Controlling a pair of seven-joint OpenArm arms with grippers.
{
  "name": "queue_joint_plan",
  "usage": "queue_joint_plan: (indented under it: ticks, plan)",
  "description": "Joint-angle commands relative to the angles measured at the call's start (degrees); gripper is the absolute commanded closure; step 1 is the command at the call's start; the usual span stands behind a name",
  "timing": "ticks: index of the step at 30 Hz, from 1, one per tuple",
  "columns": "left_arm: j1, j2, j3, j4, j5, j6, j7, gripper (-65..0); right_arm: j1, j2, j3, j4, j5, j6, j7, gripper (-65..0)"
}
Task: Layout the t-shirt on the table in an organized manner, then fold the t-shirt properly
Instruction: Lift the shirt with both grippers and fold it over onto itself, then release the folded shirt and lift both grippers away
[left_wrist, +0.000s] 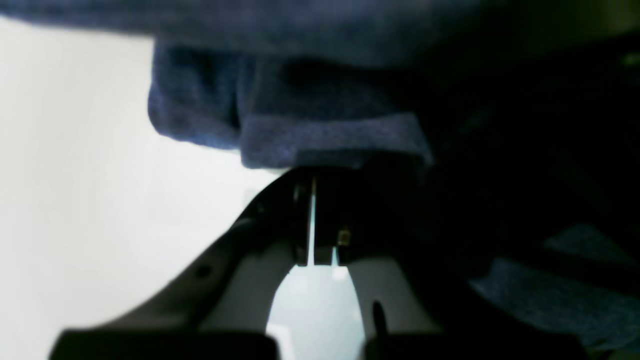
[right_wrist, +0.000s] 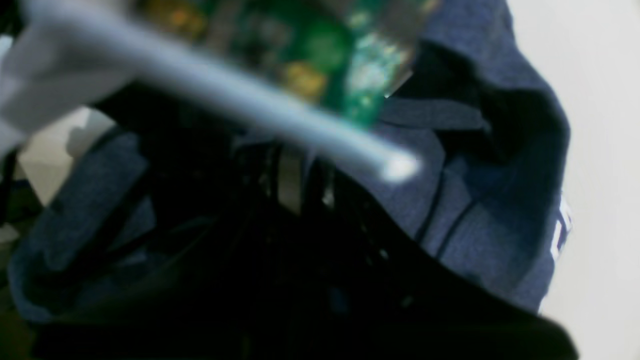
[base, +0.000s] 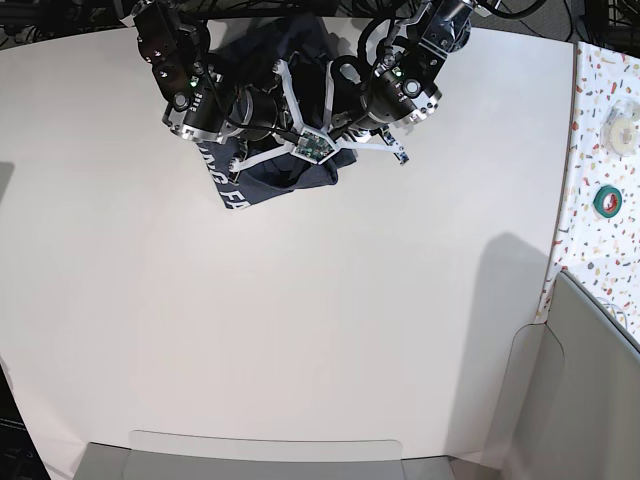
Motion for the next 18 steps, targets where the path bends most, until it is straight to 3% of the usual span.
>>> queue_joint_plan:
  ticks: [1,4,13,18]
  plan:
    - [0.27,-0.26,-0.95,-0.18,0.85,0.04,1.72,0.0,0.69,-0.02,-0.6,0.72,0.25,-0.03,0.94,0.0]
    - [0.27,-0.26,-2.27,-0.18,0.85,0.04,1.72,0.0,0.69,0.07,-1.92,0.72,-0.19,-0.03,0.94,-0.2]
    - [0.18,-0.26,-2.62,-0.18,0.85,0.04,1.72,0.0,2.36,-1.07,-2.27,1.15,0.17,-0.03,0.94,-33.4]
    - [0.18,-0.26,-2.62,-0.36,0.85,0.04,1.72,0.0,5.44,-2.74,-2.27,1.24,4.56,-0.03,0.94,-41.0]
